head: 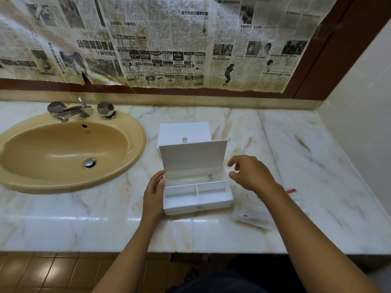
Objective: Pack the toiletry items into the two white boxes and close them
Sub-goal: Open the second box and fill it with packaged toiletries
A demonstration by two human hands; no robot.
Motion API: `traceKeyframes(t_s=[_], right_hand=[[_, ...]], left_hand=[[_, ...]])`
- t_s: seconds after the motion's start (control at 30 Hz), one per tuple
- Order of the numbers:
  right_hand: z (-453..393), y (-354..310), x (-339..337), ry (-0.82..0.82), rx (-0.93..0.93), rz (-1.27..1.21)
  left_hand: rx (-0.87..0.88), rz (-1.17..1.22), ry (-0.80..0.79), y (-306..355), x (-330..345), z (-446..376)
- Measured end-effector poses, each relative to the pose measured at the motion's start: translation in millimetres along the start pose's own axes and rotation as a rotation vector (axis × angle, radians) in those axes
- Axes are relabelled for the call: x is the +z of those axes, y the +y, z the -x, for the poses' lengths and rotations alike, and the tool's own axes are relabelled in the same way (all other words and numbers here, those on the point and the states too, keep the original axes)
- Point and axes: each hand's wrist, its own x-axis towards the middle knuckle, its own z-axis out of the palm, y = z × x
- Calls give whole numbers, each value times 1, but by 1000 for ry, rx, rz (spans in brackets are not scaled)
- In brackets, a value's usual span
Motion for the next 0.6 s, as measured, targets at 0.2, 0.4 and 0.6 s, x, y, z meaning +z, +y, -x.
traceKeyframes(t_s=[0.2,0.4,0.6], right_hand=[[10,24,9,-343,52,351],[16,39,40,-537,77,481],[11,45,57,-340,66,367]], left_hand=[[-3,9,-5,1,0,0],[-10,5,-9,4,0,1],[-6,-11,2,5,1,2]])
